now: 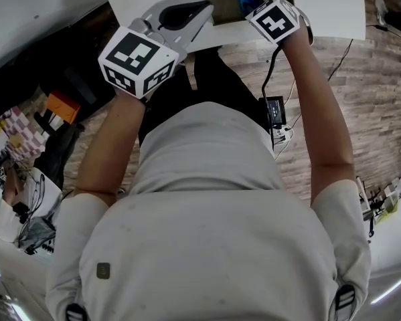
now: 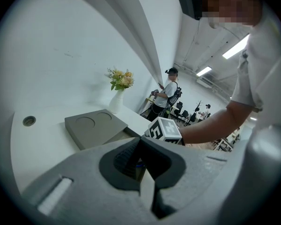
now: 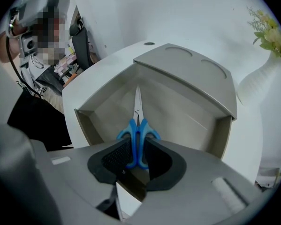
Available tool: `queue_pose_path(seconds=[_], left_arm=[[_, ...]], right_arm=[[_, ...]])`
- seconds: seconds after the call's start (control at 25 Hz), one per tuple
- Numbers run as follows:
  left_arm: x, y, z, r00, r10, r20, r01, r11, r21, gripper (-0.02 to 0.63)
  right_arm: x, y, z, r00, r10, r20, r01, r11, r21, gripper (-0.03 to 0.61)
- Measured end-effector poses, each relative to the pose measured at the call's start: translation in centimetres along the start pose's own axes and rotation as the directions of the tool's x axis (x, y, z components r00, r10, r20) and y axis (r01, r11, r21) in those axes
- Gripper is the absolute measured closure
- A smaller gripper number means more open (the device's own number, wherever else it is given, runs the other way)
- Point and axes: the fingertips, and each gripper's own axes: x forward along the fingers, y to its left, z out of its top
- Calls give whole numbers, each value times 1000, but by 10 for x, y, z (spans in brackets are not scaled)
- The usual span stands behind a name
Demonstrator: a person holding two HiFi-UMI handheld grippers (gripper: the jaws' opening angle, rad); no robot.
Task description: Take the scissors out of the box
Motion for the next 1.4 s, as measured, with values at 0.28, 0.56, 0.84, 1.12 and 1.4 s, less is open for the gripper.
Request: queue_pose_path(seconds=[0.28, 0.56, 0.84, 1.12, 1.4], left_arm=[[-14, -5, 7, 1000, 6, 7, -6, 1000, 18, 609], [-25, -7, 20, 1000, 13, 13, -14, 999, 41, 609], [-37, -12, 38, 999, -16, 30, 13, 996, 87, 609], [-67, -19, 48, 998, -50, 47, 43, 990, 137, 609], [-98, -30, 58, 993, -103, 65, 87, 974, 209, 609]], right_arm=[[-2, 0, -5, 1000, 15, 19, -16, 998, 56, 480], [-30, -7, -3, 998, -27, 55, 21, 993, 118, 482], [-62, -7, 0, 991, -87, 96, 69, 982, 177, 482], [-94, 18, 14, 978, -142, 150, 100, 962, 254, 482], [-133, 44, 24, 943, -246, 226, 153, 920, 360, 482]])
